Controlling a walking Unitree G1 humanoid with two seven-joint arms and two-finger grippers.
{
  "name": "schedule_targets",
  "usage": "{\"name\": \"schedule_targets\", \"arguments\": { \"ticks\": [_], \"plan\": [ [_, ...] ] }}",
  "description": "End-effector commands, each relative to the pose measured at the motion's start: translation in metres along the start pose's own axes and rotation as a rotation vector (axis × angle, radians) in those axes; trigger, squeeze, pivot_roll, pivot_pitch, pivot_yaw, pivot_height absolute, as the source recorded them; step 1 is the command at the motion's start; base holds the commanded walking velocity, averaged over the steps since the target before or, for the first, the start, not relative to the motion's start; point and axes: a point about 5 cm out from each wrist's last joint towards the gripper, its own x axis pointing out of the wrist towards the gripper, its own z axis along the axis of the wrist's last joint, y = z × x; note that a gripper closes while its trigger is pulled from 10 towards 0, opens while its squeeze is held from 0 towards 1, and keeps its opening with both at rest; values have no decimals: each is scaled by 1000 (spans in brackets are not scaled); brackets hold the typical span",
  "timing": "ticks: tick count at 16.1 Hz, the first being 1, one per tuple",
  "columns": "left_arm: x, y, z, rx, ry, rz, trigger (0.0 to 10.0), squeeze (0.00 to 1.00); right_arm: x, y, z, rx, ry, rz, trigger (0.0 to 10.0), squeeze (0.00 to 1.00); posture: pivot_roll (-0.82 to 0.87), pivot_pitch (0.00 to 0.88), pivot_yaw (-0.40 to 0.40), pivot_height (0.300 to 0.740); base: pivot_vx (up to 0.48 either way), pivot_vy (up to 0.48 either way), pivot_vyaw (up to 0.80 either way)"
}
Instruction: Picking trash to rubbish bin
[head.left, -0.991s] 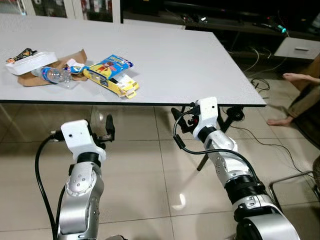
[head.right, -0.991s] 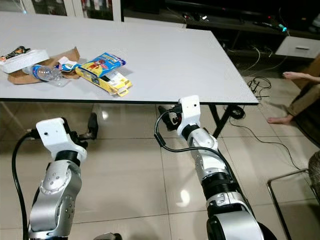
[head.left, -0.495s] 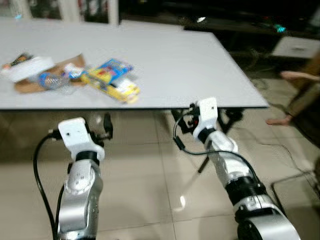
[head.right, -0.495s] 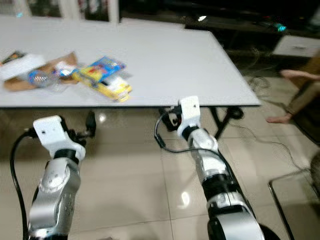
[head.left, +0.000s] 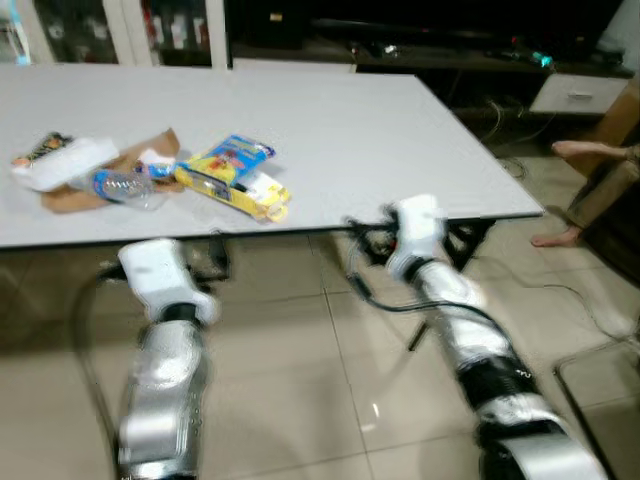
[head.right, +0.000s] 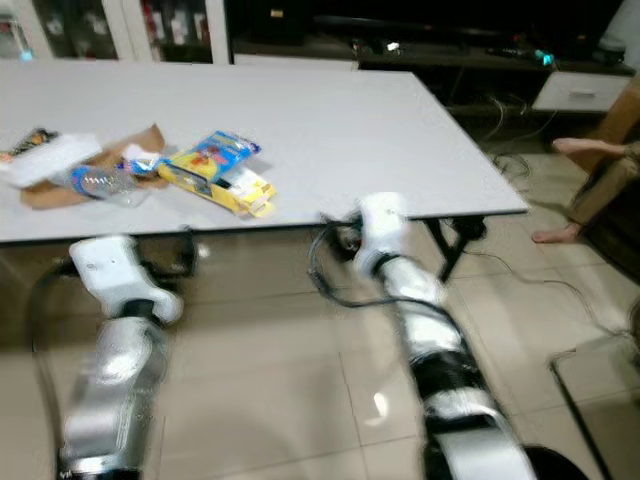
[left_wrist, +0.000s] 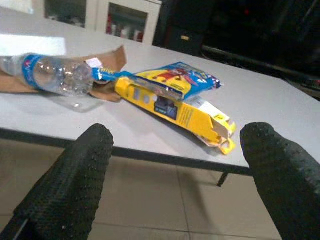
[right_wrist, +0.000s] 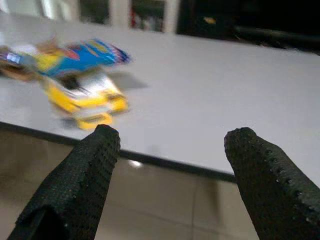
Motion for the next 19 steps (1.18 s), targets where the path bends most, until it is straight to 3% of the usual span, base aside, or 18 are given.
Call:
{"name": "schedule_targets", "arguments": {
  "ticks": [1, 19],
  "plan": [
    [0, 3, 1, -6, 4, 17, 10000, 0, 4, 7, 5, -2, -19, 19, 10000, 0, -24, 38, -92, 740, 326, 296, 0],
    [2, 3, -5, -19, 40, 46, 10000, 0, 6, 11, 14, -6, -53, 42, 10000, 0, -25, 38, -100, 740, 259, 347, 0]
  ]
}}
